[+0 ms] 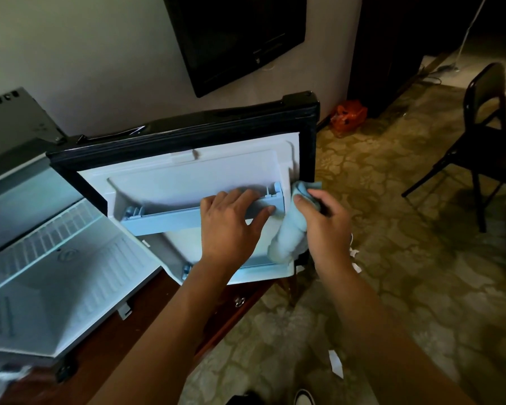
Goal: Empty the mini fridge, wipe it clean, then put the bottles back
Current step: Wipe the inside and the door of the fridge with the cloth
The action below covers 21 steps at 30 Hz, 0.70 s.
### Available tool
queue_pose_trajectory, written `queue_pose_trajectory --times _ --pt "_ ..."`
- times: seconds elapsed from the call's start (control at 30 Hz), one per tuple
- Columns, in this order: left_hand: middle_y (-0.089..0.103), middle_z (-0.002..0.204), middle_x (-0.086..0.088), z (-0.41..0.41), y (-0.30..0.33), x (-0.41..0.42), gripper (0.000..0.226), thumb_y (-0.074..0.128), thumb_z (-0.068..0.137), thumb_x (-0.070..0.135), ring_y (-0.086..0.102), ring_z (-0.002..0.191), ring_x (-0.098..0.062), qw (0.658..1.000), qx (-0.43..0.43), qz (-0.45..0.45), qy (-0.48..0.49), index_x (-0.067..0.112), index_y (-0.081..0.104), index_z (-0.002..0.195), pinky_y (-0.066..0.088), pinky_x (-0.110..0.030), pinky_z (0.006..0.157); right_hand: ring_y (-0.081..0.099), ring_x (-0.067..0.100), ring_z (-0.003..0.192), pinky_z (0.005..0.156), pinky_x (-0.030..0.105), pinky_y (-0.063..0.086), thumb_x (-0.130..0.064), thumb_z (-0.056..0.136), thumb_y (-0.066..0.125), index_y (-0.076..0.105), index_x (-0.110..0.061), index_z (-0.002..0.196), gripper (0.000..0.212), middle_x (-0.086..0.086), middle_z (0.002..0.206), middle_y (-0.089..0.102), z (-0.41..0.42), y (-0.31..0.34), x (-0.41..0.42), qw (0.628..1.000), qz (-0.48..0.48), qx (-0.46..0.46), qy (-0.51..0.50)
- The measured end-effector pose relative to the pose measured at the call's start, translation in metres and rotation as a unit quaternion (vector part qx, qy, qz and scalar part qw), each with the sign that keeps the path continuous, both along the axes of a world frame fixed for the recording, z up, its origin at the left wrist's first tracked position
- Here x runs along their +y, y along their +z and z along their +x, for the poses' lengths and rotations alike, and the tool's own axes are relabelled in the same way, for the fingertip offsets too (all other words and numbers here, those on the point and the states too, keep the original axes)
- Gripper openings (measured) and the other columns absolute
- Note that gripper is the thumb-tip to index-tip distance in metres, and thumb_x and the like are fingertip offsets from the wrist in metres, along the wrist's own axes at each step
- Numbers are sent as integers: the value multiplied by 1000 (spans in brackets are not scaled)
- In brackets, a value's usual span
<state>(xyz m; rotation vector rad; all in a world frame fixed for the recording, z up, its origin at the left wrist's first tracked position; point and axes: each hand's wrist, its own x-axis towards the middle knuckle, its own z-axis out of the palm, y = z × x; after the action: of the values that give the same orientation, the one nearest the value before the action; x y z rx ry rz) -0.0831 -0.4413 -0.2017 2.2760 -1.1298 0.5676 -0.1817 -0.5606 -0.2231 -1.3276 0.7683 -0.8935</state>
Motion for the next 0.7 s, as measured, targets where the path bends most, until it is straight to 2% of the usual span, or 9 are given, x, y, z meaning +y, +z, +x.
queue_pose_trajectory --times 0.1,0.27,0.43,0.57,0.7 --pt "71 104 7 0 -2 2 29 68 89 48 61 86 -20 1000 -6 -3 -2 26 71 108 33 -35 81 61 -7 83 60 5 45 -29 83 73 70 -35 90 10 -21 90 68 0 2 -1 1000 -12 -7 -1" --pt "72 101 7 -1 -1 3 30 66 90 50 61 86 -20 1000 -3 -3 -2 25 71 106 30 -33 81 60 -14 78 57 3 43 -30 83 74 67 -36 93 14 -29 83 63 -3 -25 4 999 43 24 -17" --pt "72 102 8 -2 0 4 31 64 90 52 60 88 -19 1000 8 2 -3 26 71 106 31 -34 81 54 -3 79 64 11 37 -27 88 69 70 -25 108 21 -27 85 57 -8 -58 8 993 82 90 2" --pt "71 102 10 -1 -1 5 30 64 90 52 60 87 -18 1000 6 1 -6 28 70 107 26 -29 81 48 -5 75 59 5 30 -30 90 67 69 -22 113 24 -30 82 51 -7 -62 10 990 81 114 -11" --pt "71 101 10 -1 -2 7 30 66 89 52 60 86 -18 1000 2 6 -8 28 70 106 24 -27 81 49 -6 76 54 0 31 -29 89 68 69 -22 110 22 -17 90 57 -9 -52 17 992 71 96 -30"
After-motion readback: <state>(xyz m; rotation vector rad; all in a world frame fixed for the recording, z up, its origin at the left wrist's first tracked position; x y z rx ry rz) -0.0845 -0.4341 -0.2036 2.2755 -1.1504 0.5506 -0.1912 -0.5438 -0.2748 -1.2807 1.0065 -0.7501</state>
